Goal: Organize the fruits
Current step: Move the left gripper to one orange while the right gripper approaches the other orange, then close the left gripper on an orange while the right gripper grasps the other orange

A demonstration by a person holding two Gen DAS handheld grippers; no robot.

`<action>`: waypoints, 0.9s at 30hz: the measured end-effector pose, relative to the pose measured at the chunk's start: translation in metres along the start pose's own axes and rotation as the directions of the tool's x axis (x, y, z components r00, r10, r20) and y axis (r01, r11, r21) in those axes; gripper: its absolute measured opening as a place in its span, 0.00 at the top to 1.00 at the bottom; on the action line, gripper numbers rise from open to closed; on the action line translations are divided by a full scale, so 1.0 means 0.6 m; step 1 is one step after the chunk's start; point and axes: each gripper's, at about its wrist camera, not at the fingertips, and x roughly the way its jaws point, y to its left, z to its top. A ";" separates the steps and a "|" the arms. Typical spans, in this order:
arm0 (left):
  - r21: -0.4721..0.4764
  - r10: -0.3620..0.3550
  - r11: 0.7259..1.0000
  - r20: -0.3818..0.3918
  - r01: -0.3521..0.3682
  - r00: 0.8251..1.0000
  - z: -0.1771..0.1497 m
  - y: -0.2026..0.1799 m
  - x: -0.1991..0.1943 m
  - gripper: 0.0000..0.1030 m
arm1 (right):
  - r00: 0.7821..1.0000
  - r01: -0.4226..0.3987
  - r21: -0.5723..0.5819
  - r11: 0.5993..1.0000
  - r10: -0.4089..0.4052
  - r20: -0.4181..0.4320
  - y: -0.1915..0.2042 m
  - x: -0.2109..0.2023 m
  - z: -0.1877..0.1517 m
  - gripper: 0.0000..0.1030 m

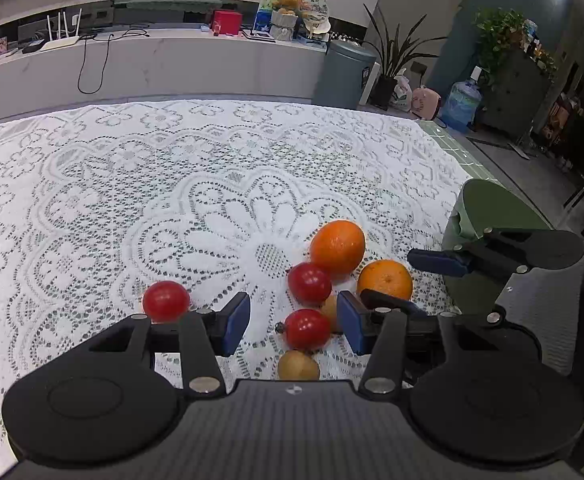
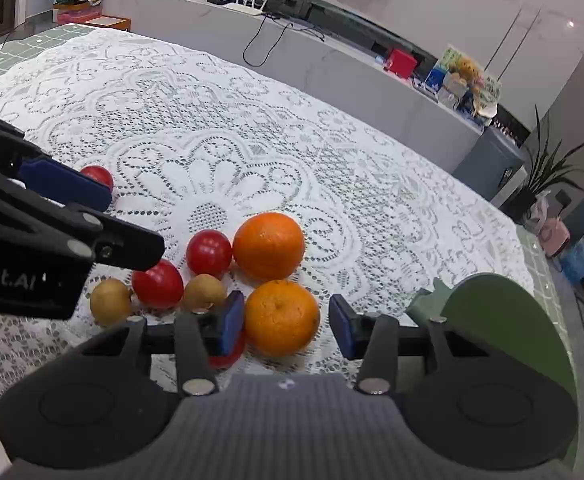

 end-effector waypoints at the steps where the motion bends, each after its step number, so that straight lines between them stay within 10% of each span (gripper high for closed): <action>1: 0.001 -0.001 1.000 0.000 0.001 1.000 0.001 0.000 0.001 0.43 | 1.000 -0.002 0.000 1.000 0.002 -0.004 0.000 0.001 0.002 0.57; 27: 0.111 -0.124 0.985 -0.079 0.133 0.989 0.075 -0.041 0.078 0.43 | 0.984 -0.069 0.120 0.990 0.047 0.174 -0.098 -0.140 -0.007 0.62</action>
